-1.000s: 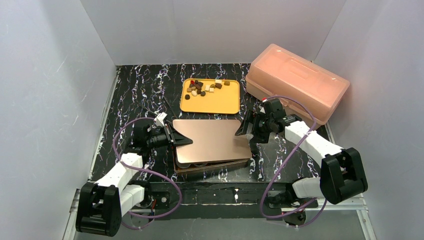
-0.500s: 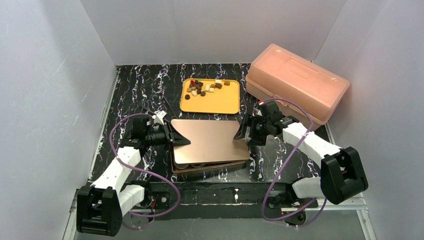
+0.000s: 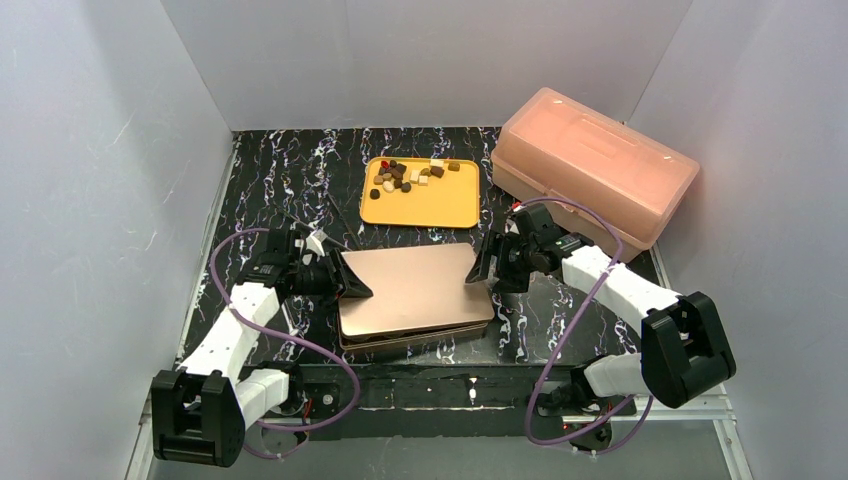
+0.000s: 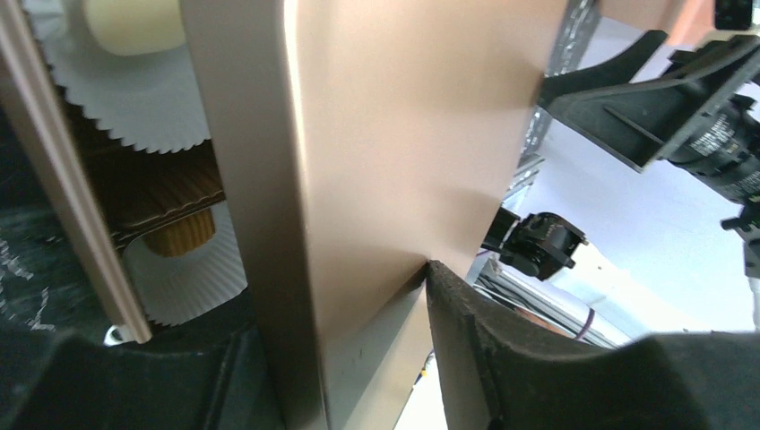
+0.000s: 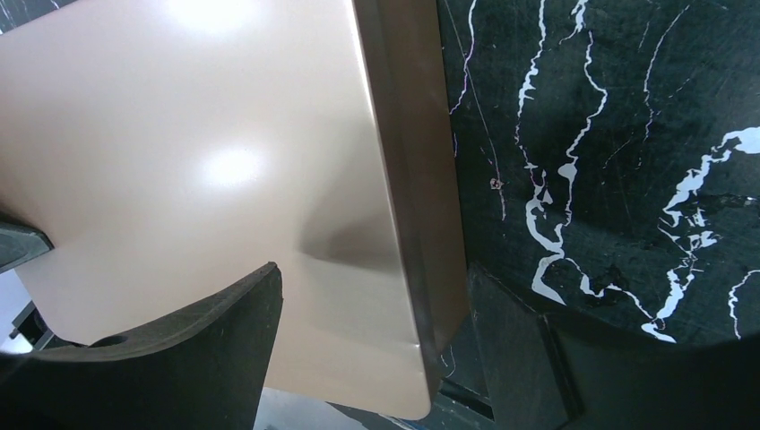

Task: Pack the chocolate

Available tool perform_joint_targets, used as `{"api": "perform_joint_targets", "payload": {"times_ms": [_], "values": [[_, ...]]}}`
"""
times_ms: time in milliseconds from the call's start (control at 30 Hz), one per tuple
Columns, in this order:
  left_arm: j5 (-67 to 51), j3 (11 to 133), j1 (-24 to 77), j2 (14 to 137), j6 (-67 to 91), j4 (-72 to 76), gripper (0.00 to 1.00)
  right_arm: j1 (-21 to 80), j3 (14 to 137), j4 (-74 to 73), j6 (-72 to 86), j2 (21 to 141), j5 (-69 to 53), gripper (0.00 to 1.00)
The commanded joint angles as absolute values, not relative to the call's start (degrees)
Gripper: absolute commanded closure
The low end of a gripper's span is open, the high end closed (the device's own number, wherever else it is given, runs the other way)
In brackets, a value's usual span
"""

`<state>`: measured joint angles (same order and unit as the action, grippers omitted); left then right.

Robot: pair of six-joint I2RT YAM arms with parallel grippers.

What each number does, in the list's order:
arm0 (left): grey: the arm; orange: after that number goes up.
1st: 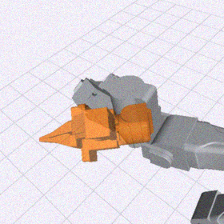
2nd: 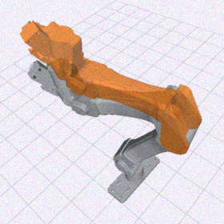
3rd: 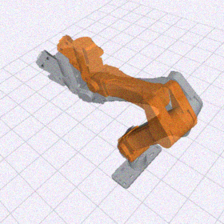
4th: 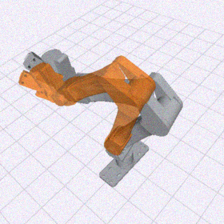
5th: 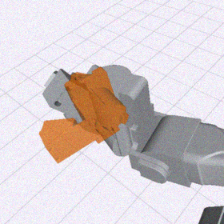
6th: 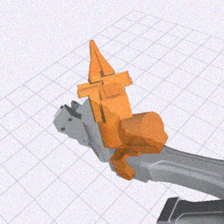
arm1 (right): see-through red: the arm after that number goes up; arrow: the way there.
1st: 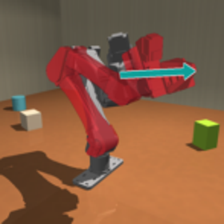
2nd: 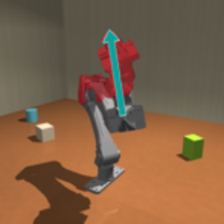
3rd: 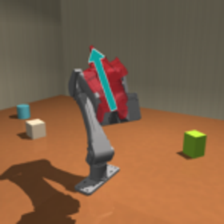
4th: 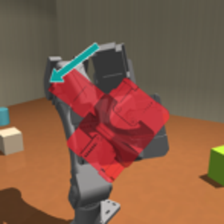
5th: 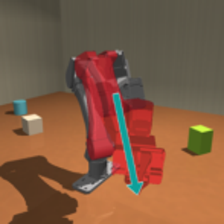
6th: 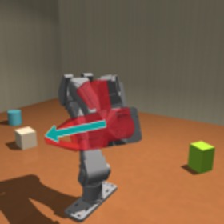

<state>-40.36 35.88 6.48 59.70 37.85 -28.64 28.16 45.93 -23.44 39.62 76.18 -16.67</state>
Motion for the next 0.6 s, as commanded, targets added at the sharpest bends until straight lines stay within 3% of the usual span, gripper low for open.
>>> {"api": "perform_joint_targets", "payload": {"times_ms": [0,200,567], "values": [[-34.17,38.83,6.06,60.09,34.24,-37.20,0.50,28.90,45.79,-22.72,39.03,76.17,-15.49,0.18],[-31.34,40.88,6.07,60.18,33.19,-40.56,0.39,29.34,45.79,-22.94,38.88,76.28,-15.24,0.18],[-22.21,45.55,6.05,60.45,31.80,-48.07,0.37,30.21,46.21,-23.55,38.87,76.49,-14.71,0.18]]}}
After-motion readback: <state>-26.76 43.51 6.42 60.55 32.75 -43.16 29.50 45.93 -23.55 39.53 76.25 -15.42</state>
